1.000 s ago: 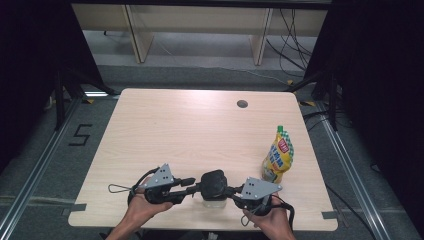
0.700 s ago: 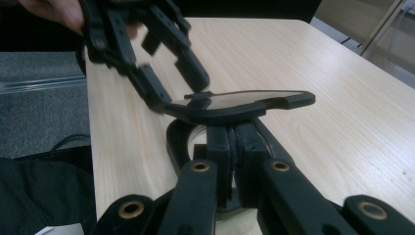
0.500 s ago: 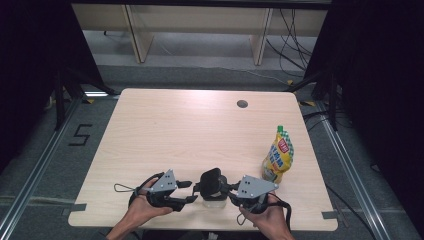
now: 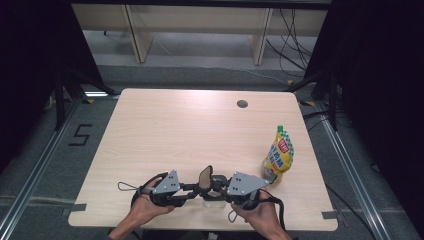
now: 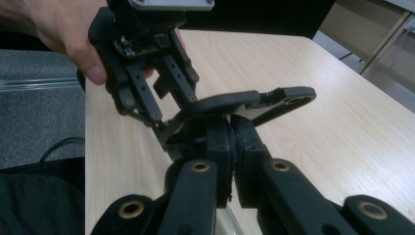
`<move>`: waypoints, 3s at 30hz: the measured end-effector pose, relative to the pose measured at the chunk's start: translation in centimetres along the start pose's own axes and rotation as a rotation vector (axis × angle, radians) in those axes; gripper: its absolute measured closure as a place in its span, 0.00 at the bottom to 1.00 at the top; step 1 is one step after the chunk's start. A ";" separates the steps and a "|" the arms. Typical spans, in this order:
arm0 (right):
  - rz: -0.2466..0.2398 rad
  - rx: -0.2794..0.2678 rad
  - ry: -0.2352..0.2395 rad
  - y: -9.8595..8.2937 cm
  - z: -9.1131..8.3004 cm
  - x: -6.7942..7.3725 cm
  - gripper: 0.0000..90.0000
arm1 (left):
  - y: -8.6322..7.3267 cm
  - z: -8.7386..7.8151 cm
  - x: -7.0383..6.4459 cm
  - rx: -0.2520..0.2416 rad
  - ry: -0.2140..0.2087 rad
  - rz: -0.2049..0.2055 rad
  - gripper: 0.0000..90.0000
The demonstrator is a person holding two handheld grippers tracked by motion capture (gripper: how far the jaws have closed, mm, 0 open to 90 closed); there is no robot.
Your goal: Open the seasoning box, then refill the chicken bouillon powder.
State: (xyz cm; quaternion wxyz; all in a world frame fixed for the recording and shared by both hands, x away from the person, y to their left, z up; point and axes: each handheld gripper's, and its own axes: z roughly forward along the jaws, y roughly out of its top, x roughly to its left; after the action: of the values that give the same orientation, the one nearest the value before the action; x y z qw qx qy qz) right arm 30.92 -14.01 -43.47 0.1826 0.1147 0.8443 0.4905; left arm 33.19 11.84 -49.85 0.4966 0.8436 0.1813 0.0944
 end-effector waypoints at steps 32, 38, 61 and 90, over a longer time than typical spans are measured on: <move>-0.005 -0.018 0.018 1.3 2.0 0.1 0.91 | 0.2 -0.1 -0.6 0.008 0.022 -0.013 0.74; 0.033 -0.036 -0.039 0.1 0.0 -0.8 0.84 | 0.1 -0.5 -0.8 0.021 0.026 -0.005 0.64; 0.248 0.027 -0.228 -6.9 -7.9 -1.4 0.56 | -1.9 -2.0 -0.9 0.050 0.103 -0.158 0.32; 0.477 0.066 -0.412 -11.6 -11.7 -2.8 0.26 | -1.9 -2.6 -2.0 0.051 0.116 -0.158 0.24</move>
State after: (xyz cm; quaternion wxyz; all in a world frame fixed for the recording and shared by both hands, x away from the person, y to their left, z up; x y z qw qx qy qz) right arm 28.37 -29.99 -47.71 0.2256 0.4123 0.7543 0.4585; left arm 30.11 14.00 -50.18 0.4694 0.8323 0.2779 0.0988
